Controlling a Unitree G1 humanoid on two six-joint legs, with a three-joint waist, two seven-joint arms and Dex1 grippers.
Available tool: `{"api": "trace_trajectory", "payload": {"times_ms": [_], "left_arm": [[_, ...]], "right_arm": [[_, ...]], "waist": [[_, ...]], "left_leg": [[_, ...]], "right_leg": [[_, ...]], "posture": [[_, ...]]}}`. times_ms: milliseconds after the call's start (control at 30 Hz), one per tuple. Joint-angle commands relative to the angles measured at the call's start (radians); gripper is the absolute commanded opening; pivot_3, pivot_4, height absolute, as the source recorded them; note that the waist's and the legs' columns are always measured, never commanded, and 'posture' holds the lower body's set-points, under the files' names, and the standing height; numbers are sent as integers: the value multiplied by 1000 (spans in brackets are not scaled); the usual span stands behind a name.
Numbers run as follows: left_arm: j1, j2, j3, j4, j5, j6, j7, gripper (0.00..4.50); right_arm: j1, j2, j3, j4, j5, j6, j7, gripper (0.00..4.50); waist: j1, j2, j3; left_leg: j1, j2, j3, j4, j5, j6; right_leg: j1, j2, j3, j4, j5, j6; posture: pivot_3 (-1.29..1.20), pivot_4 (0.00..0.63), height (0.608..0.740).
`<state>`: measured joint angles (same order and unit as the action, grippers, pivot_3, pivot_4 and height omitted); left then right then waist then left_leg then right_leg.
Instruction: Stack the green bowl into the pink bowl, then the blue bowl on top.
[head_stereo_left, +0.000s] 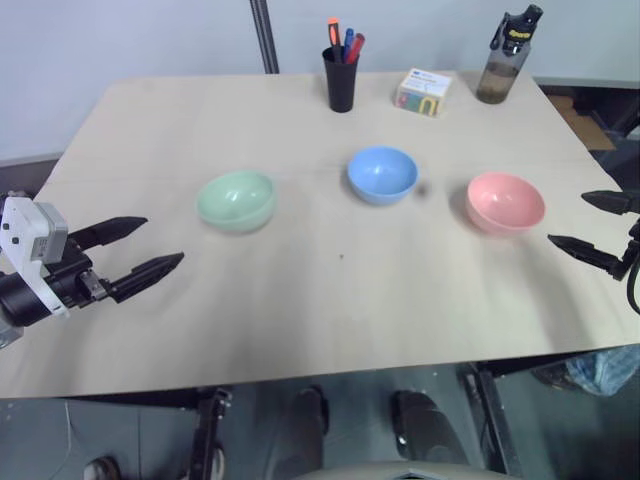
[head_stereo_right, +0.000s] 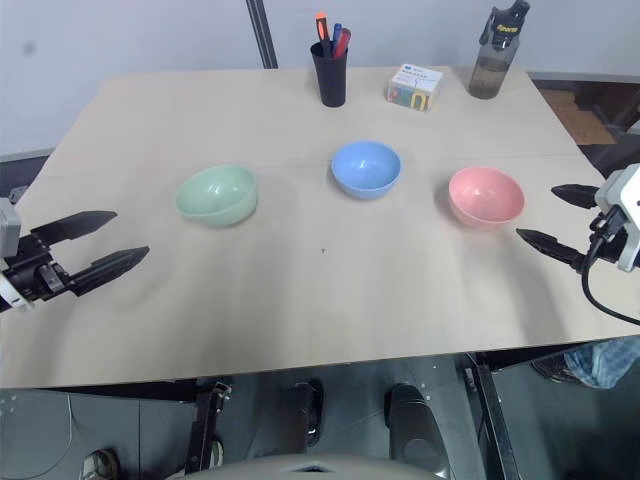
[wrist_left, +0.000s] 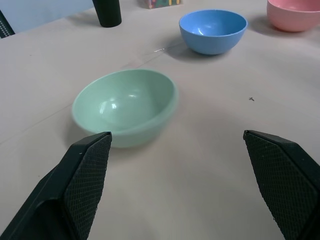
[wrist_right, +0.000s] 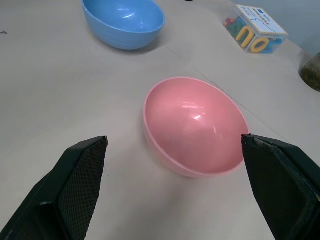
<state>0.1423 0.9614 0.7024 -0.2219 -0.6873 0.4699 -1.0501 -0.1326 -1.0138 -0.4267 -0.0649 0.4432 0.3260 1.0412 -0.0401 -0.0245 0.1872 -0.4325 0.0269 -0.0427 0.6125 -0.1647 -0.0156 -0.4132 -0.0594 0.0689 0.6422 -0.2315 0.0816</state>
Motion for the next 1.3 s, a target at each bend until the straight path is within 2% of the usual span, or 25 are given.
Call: {"api": "trace_trajectory", "payload": {"times_ms": [33, 200, 333, 500, 600, 633, 667, 800, 833, 967, 1000, 1067, 1167, 1300], "left_arm": [[-24, 22, 19, -10, -13, -9, -24, 4500], [-86, -17, -50, -99, -86, -7, -50, 4500], [-141, -44, -113, -153, -116, 0, -28, 4500], [-182, -82, -184, -216, -128, 2, 10, 4500], [-183, -87, -195, -242, -141, 8, 6, 4500], [-185, -87, -195, -249, -152, 13, 8, 4500], [-187, -87, -194, -254, -161, 17, 10, 4500], [-192, -84, -191, -275, -200, 37, 10, 4500], [-191, -83, -191, -279, -210, 41, 9, 4500], [-190, -81, -192, -282, -225, 48, 8, 4500], [-190, -81, -193, -282, -225, 48, 9, 4500], [-194, -86, -201, -272, -212, 38, 15, 4500], [-196, -93, -211, -257, -193, 29, 26, 4500], [-194, -100, -219, -243, -164, 16, 42, 4500]], "right_arm": [[-38, -1, 10, -27, -1, 8, -22, 4481], [-152, 80, 198, -80, -63, 87, -125, 4481], [-267, 153, 331, -29, -113, 137, -159, 4481], [-437, 267, 470, 217, -264, 102, -255, 4481], [-488, 298, 518, 322, -316, 70, -250, 4481], [-503, 304, 525, 349, -327, 65, -249, 3972], [-515, 310, 528, 371, -336, 61, -249, 3707], [-556, 322, 539, 445, -378, 19, -252, 2145], [-562, 324, 538, 455, -385, 11, -252, 1886], [-570, 328, 536, 446, -398, 2, -240, 217], [-567, 327, 534, 429, -397, 6, -235, 53], [-530, 310, 532, 315, -367, 22, -180, 53], [-437, 286, 543, 38, -269, 118, -73, 53], [-381, 346, 616, -209, -219, 241, -86, 53]], "waist": [[0, 0, 0], [-3, 0, 0], [-1, 0, 0], [-2, 0, 0], [0, -1, 0], [-1, -1, 0], [-1, -1, 0], [-2, 0, 0], [-2, 0, 0], [-2, 0, 0], [-2, 0, 0], [-2, 0, 0], [0, 0, 0], [-3, 0, 0]], "left_leg": [[0, 0, 0, 0, 0, 0], [1, 2, 2, 0, 0, 0], [0, 1, 3, 0, 0, 0], [0, 1, 3, 1, 0, 0], [0, 0, 2, 1, 0, 0], [0, 0, 2, 1, 0, 0], [0, 0, 2, 1, 0, 0], [0, 0, 2, 1, 0, 0], [0, 0, 2, 1, 0, 0], [0, 1, 2, 1, 0, 0], [0, 1, 2, 1, 0, 0], [0, 1, 2, 1, 0, 0], [0, 1, 1, 0, 0, 0], [1, 2, 1, 0, 0, 0]], "right_leg": [[0, 0, 0, 0, 0, 0], [0, 0, 0, 0, 0, 0], [-1, 0, 1, 0, 2, -3], [0, 1, 1, 0, 3, -3], [0, 1, 0, 0, 3, -3], [-1, 1, 1, 0, 3, -3], [-1, 1, 0, 0, 3, -3], [-1, 1, 1, 0, 3, -3], [0, 1, 1, 1, 3, -3], [0, 2, 1, 1, 3, -3], [0, 2, 1, 1, 3, -3], [0, 2, 1, 1, 3, -3], [0, 2, 1, 1, 4, -2], [0, 3, 1, 1, 3, 0]], "posture": [[0, 150, 740], [0, 150, 740], [0, 150, 740], [0, 150, 740], [0, 150, 740], [0, 150, 740], [0, 150, 740], [0, 150, 740], [0, 150, 740], [0, 150, 740], [0, 150, 740], [0, 150, 740], [0, 150, 740], [0, 150, 740]]}}
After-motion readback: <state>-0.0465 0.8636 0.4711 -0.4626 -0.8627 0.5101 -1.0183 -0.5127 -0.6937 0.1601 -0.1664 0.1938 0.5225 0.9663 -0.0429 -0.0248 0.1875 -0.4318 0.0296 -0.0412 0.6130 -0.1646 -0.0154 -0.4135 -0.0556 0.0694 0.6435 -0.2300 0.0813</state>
